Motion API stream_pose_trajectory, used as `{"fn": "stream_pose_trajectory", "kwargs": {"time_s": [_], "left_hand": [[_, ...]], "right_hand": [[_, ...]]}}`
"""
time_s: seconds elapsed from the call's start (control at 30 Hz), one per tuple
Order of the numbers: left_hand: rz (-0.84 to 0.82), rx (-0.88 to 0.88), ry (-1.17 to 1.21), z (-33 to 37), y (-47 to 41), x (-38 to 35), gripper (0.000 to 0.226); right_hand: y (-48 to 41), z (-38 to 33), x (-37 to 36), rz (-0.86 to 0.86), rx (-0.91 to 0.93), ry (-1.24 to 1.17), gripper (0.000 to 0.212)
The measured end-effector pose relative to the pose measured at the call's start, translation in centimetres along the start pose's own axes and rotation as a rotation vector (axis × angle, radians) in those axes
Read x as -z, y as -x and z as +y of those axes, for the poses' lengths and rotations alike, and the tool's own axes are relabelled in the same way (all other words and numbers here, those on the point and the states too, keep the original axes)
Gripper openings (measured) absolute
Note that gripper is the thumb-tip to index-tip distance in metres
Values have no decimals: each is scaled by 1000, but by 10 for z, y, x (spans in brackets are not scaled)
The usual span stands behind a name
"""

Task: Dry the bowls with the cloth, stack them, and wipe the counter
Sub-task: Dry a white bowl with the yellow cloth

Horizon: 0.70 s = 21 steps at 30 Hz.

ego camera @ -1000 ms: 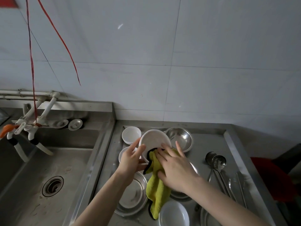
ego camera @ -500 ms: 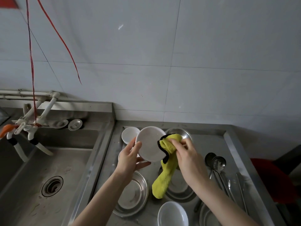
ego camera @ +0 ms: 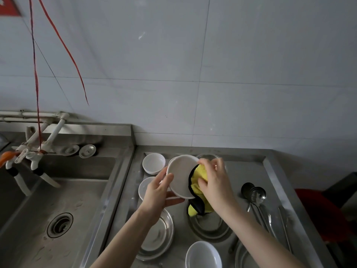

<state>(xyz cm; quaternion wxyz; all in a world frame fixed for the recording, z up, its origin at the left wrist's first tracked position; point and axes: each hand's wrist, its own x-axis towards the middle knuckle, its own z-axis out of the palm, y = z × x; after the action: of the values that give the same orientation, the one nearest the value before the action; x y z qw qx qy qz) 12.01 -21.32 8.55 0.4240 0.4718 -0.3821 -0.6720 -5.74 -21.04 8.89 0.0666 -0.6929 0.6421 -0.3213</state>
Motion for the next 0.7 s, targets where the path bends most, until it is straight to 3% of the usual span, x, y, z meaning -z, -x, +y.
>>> {"fn": "stream_pose_trajectory", "kwargs": {"time_s": [0.13, 0.23, 0.33, 0.4, 0.5, 0.7], "left_hand": [[-9, -41, 17, 2, 2, -2, 33], [7, -59, 30, 1, 1, -3, 34], [30, -65, 64, -3, 2, -6, 33], [34, -66, 67, -6, 3, -7, 34], [27, -73, 6, -9, 3, -6, 33], [-76, -89, -326, 1, -4, 6, 30]], "right_hand": [[-8, -2, 2, -23, -78, 15, 57], [-10, -8, 2, -90, -336, -31, 69], [-12, -10, -1, -94, -440, -41, 31], [-12, -9, -4, -149, -480, -46, 23], [-12, -11, -7, -186, -472, -4, 12], [-12, -8, -3, -219, -232, 261, 24]]}}
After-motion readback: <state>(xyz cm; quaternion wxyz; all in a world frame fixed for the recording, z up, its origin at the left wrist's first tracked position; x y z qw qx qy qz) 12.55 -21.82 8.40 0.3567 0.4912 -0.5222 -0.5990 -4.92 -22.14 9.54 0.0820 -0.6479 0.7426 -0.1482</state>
